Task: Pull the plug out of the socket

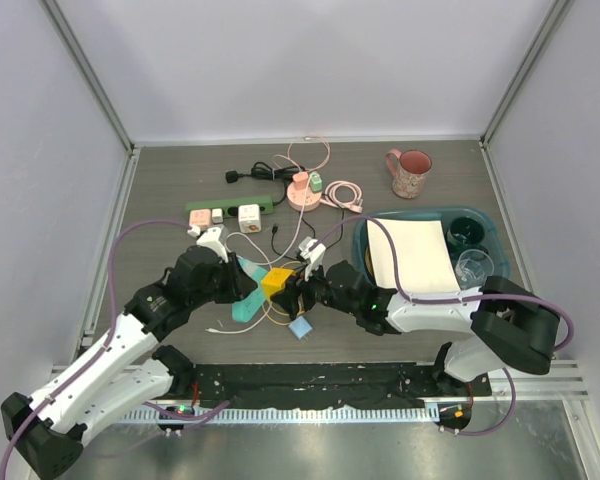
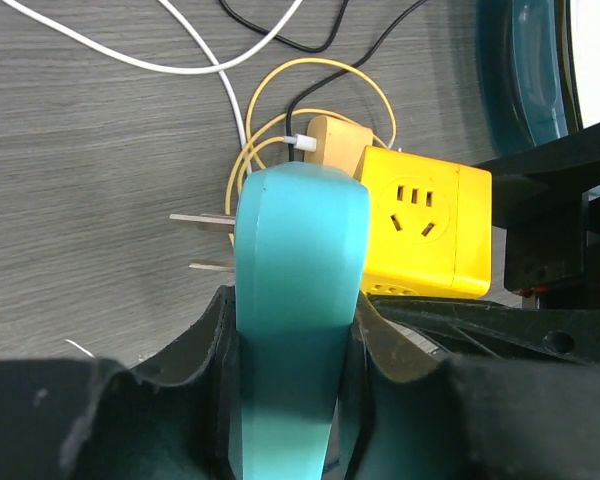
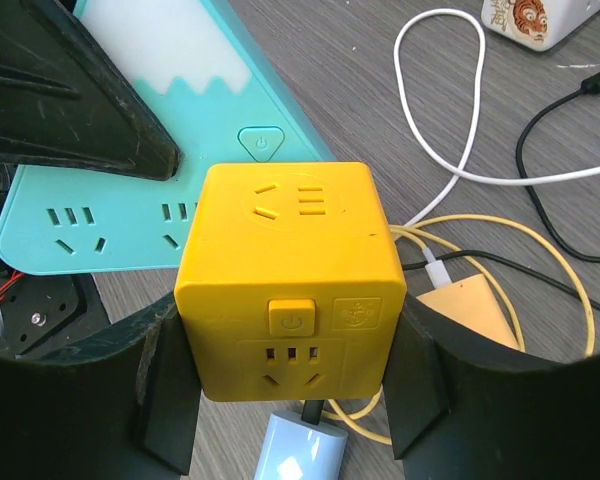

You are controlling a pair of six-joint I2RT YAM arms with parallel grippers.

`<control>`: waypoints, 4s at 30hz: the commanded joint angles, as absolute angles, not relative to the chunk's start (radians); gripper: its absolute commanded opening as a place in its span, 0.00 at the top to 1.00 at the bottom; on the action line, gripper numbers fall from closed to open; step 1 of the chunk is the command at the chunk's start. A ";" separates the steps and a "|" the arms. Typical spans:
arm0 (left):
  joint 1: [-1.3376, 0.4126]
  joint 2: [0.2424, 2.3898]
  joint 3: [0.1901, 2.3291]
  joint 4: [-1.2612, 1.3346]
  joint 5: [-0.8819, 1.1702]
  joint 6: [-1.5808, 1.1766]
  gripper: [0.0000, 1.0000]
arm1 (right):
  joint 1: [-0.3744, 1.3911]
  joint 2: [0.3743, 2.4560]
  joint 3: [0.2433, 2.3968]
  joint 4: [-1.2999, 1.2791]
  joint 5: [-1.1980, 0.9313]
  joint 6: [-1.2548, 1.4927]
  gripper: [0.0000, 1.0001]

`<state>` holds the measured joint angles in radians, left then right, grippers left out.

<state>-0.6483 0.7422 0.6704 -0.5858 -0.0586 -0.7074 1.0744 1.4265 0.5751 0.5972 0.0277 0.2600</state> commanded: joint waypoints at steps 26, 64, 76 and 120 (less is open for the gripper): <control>-0.641 0.850 0.684 -0.669 -0.383 -0.713 1.00 | 1.026 1.341 0.649 0.609 -0.075 0.388 0.99; -0.640 0.931 0.678 -0.640 -0.474 -0.692 1.00 | 0.891 1.134 0.695 0.259 -0.322 0.296 0.99; -0.638 0.891 0.670 -0.620 -0.472 -0.745 1.00 | 0.891 1.138 0.656 0.194 -0.134 0.313 0.99; -0.258 1.337 1.207 -0.614 -0.270 -0.385 0.09 | 1.049 1.011 0.494 0.095 0.255 0.434 0.18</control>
<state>-0.3161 1.2476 1.1187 -0.7185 -0.4488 -0.5320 1.0435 1.0428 0.4366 0.0788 0.2379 0.4477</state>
